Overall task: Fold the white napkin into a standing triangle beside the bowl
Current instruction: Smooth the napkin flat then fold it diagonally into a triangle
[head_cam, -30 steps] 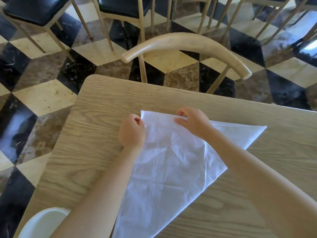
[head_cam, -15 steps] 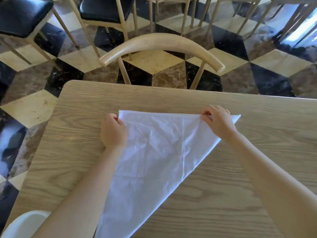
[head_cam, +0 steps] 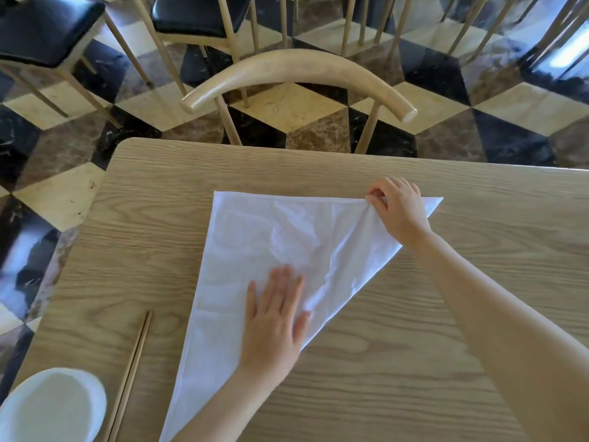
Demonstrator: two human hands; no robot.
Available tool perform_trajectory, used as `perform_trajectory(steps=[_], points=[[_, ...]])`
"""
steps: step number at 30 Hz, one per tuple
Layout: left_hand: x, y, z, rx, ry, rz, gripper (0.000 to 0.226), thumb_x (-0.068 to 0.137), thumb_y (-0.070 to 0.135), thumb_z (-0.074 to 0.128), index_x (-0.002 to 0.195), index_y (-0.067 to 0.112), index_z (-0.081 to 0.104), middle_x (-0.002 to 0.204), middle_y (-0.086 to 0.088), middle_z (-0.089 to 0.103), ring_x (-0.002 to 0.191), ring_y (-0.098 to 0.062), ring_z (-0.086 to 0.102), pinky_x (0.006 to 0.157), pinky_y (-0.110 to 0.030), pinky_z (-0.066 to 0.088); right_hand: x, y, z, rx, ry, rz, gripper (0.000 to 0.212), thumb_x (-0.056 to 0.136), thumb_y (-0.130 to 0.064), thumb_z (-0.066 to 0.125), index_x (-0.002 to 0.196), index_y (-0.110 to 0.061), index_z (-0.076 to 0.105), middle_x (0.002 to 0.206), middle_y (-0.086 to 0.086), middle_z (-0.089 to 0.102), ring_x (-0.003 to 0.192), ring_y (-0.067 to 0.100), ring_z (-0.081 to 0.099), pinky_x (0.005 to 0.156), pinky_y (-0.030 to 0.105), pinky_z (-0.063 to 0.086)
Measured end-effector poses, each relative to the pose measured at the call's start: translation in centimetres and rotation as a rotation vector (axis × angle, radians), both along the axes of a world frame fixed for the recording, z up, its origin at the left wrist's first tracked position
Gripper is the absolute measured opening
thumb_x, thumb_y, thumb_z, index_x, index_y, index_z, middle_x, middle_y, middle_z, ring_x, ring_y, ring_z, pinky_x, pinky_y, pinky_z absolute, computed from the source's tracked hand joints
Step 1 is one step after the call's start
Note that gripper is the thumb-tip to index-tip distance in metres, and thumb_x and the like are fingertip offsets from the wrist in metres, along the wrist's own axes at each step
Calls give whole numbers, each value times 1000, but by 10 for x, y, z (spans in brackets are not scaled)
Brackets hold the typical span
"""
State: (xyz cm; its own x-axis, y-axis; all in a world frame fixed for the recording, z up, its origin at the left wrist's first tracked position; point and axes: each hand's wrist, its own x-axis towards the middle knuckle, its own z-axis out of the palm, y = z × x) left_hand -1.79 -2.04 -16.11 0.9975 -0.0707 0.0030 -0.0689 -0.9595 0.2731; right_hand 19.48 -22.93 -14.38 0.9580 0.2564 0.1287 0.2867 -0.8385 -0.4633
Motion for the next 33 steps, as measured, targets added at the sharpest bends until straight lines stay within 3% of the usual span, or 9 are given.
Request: perform_trajectory(steps=[4,7,9,12,15,17,22,33], points=[[1,35,9,-54,8,332,61,96,49,15,140,11,37,148,-14,36,138,-25,29,113,-48,12,2,3,-3,-3,-27,17,8,89,-16,56,87,-10,60,89,4,62,94,24,54,87,33,34],[-24,44,5,-22,7,242,59,96,48,20,143,14,33,151,-11,31,141,-22,22,115,-48,11,2,5,-7,-30,-42,29,9,90,-17,55,87,-10,59,90,3,62,97,25,52,88,33,33],[-39,47,1,-37,-14,240,58,96,46,24,140,11,37,149,-13,35,139,-25,28,111,-51,22,1,4,-9,-42,-59,18,9,90,-17,55,86,-10,59,91,4,62,98,26,52,89,34,33],[-35,55,5,-114,-87,453,55,91,39,40,134,5,43,142,-18,43,130,-33,41,101,-52,36,0,3,-10,-58,-79,8,9,89,-18,56,87,-10,58,92,4,61,98,27,51,89,36,33],[-8,66,16,-197,-108,668,47,87,23,59,128,3,47,120,-17,59,107,-39,53,90,-50,39,-1,6,-10,-73,-93,2,10,90,-18,56,87,-9,59,93,6,60,99,28,50,90,37,33],[10,76,21,-262,-89,738,36,84,17,63,117,3,53,101,-13,62,94,-35,53,78,-44,41,-2,7,-9,-80,-99,-10,12,90,-19,55,88,-9,59,95,7,60,101,29,50,90,36,31],[29,93,22,-432,-16,851,7,84,16,60,84,10,57,77,-4,59,78,-28,57,66,-33,37,-2,7,-9,-113,-97,-8,14,91,-20,54,88,-7,59,95,8,60,100,30,49,90,37,32],[31,96,19,-417,-44,915,7,85,12,55,79,11,54,69,0,54,71,-26,52,61,-31,32,-1,7,-8,-142,-77,12,13,91,-19,53,91,-7,58,98,9,59,102,31,48,94,40,33]])
